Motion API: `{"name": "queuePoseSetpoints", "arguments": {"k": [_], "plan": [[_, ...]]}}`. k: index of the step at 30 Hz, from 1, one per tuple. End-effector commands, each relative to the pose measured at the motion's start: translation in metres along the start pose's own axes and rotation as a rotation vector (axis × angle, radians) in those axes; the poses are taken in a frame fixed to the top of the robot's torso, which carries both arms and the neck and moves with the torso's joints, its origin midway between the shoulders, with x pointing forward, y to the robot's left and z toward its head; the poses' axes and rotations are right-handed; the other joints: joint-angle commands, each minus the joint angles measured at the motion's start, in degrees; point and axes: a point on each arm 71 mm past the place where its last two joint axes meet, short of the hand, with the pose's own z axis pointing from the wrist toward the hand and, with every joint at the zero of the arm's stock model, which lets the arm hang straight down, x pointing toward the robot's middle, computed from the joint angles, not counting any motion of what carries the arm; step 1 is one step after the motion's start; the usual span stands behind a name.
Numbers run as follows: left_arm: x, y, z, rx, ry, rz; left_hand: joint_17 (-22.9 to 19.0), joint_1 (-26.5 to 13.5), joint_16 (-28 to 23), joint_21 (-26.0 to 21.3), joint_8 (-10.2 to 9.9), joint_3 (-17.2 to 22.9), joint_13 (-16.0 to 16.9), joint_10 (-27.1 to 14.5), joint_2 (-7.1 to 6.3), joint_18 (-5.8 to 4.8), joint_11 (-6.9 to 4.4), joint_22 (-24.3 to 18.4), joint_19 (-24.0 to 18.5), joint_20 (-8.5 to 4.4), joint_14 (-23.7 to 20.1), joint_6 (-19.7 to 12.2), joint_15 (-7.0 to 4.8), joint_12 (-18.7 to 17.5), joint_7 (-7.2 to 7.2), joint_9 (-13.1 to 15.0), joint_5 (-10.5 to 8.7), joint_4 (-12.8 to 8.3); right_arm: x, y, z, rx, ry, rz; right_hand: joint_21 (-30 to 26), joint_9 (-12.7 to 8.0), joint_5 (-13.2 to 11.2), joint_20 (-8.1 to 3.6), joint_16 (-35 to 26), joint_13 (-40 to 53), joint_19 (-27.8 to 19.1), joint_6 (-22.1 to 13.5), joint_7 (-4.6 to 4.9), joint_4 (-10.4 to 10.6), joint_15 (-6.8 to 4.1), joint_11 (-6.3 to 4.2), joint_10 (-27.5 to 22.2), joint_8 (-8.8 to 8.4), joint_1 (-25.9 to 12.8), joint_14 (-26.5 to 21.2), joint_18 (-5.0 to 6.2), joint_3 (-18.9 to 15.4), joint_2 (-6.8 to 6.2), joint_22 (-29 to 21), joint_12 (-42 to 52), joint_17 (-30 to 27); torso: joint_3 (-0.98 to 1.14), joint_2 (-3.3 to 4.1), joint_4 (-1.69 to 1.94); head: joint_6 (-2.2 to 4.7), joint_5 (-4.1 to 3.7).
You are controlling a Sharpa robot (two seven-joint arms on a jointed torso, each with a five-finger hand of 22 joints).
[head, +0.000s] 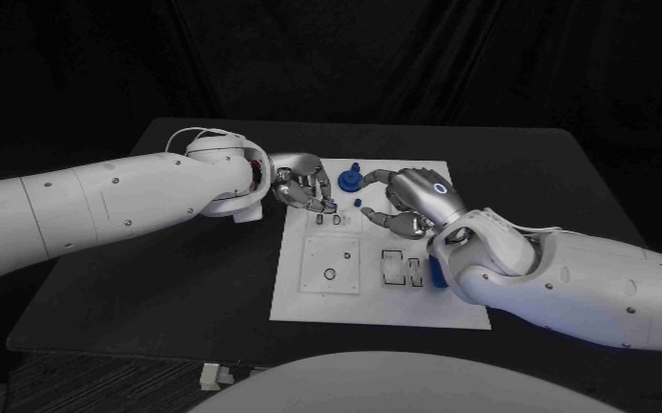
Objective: Assemble the parts on the task board
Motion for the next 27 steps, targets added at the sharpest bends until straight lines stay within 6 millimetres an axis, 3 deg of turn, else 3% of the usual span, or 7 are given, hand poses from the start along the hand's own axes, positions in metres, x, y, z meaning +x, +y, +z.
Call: {"name": "queuePoseSetpoints", "arguments": {"k": [1, 4, 10, 12, 15, 22, 27], "plan": [[0.007, 0.006, 0.002, -0.132, 0.091, 0.006, 15.10, 0.24, 0.15, -0.28, 1.62, 5.44, 7.47, 0.45, -0.34, 0.90, -0.56, 12.24, -0.50, -0.30, 5.94, -0.03, -0.24, -0.25, -0.54, 0.02, 0.69, -4.46, -0.020, -0.005, -0.005, 0.009, -0.039, -0.020, -0.47, -0.07, -0.30, -0.10, -0.29, 15.09, 3.35, -0.44, -0.11, -0.03, -0.01, 0.07, 5.96, -0.11, 0.06, 5.62, 0.55, -0.30, -0.33, 13.17, 0.02, 13.02, 0.01, -0.02, -0.02, -0.01, 0.03], [0.007, 0.009, 0.005, -0.215, 0.161, 0.027, 15.10, -0.41, 0.15, -0.55, 1.83, 6.85, 7.21, 0.30, -1.13, 0.97, -0.65, 12.13, -0.69, -0.38, 5.94, 0.36, -0.33, -0.47, -0.63, -0.10, 0.89, -5.16, -0.041, -0.011, -0.011, 0.027, -0.056, -0.038, -0.56, -0.14, -0.41, -0.15, -0.36, 15.09, 3.29, -0.44, -0.17, -0.09, -0.07, 0.01, 5.96, 0.02, 0.42, 5.59, 0.57, -0.24, -0.13, 13.14, 0.02, 12.89, 0.02, -0.05, -0.03, -0.01, -0.19], [-0.012, 0.002, 0.017, -0.352, 0.290, 0.112, 15.10, -3.37, 0.15, 0.11, 2.02, 10.76, 7.76, 0.94, -2.91, 0.80, -0.91, 12.37, 0.03, -0.65, 5.94, 1.37, -0.60, -0.05, -0.87, -0.28, 1.43, -7.38, -0.077, -0.020, -0.027, 0.065, -0.101, -0.057, -0.69, -0.23, -1.17, -0.24, -0.47, 15.09, 3.23, -0.32, -0.24, -0.03, -0.17, -0.08, 5.96, 0.31, 0.70, 5.54, 0.60, -0.43, -0.11, 13.09, 0.02, 12.65, 0.04, -0.10, 0.06, -0.01, -1.23], [-0.020, -0.003, 0.023, -0.392, 0.337, 0.149, 15.10, -5.45, 0.15, 0.27, 2.19, 12.71, 8.33, 1.44, -3.84, 0.75, -1.08, 12.43, 0.23, -0.80, 5.94, 2.22, -0.75, 0.39, -1.08, 0.12, 2.74, -8.97, -0.085, -0.021, -0.032, 0.075, -0.113, -0.053, -0.72, -0.27, -1.52, -0.27, -0.47, 15.09, 3.22, -0.23, -0.27, 0.10, -0.19, -0.11, 5.96, 0.45, 0.67, 5.54, 0.60, -0.59, -0.12, 13.08, 0.02, 12.67, 0.04, -0.16, 0.00, -0.01, -1.31], [-0.027, -0.012, 0.031, -0.442, 0.407, 0.201, 15.10, -7.78, 0.15, 0.37, 2.07, 14.76, 8.44, 1.59, -4.60, 0.73, -1.24, 12.46, 0.35, -0.96, 5.94, 2.92, -0.89, 0.44, -1.26, 0.55, 4.46, -10.79, -0.092, -0.023, -0.038, 0.088, -0.120, -0.050, -0.68, -0.28, -1.65, -0.29, -0.57, 15.09, 3.24, -0.19, -0.28, 0.16, -0.20, -0.12, 5.96, 0.52, 0.66, 5.49, 0.59, -0.66, -0.13, 13.10, 0.02, 12.45, 0.07, -0.19, -0.09, -0.01, -1.50], [-0.039, -0.035, 0.057, -0.512, 0.490, 0.284, 15.10, -11.65, 0.15, 1.14, 0.86, 17.59, 10.21, 3.05, -5.19, 0.52, -1.54, 12.74, 1.11, -1.22, 5.94, 4.41, -1.22, 1.79, -1.53, 0.98, 4.52, -14.24, -0.099, -0.027, -0.044, 0.096, -0.146, -0.040, -0.91, -0.32, -1.39, -0.40, -0.84, 15.09, 3.15, 1.17, -0.41, 0.18, -0.29, -0.18, 5.96, 1.51, 1.57, 5.37, 0.64, -0.72, 0.14, 13.02, 0.02, 11.91, 0.26, -0.12, -0.29, -0.01, -2.29], [-0.043, -0.046, 0.071, -0.536, 0.505, 0.309, 15.10, -14.04, 0.15, 1.35, -0.70, 18.82, 10.54, 3.39, -4.81, 0.45, -1.82, 12.80, 1.47, -1.55, 5.94, 5.38, -1.54, 2.02, -1.70, 1.00, 2.71, -16.26, -0.101, -0.028, -0.045, 0.091, -0.163, -0.036, -0.97, -0.35, -1.24, -0.42, -0.92, 15.09, 3.13, 1.46, -0.46, 0.13, -0.32, -0.22, 5.96, 1.69, 1.82, 5.34, 0.65, -0.72, 0.13, 13.00, 0.02, 11.75, 0.39, -0.11, -0.36, -0.01, -1.82]]}}
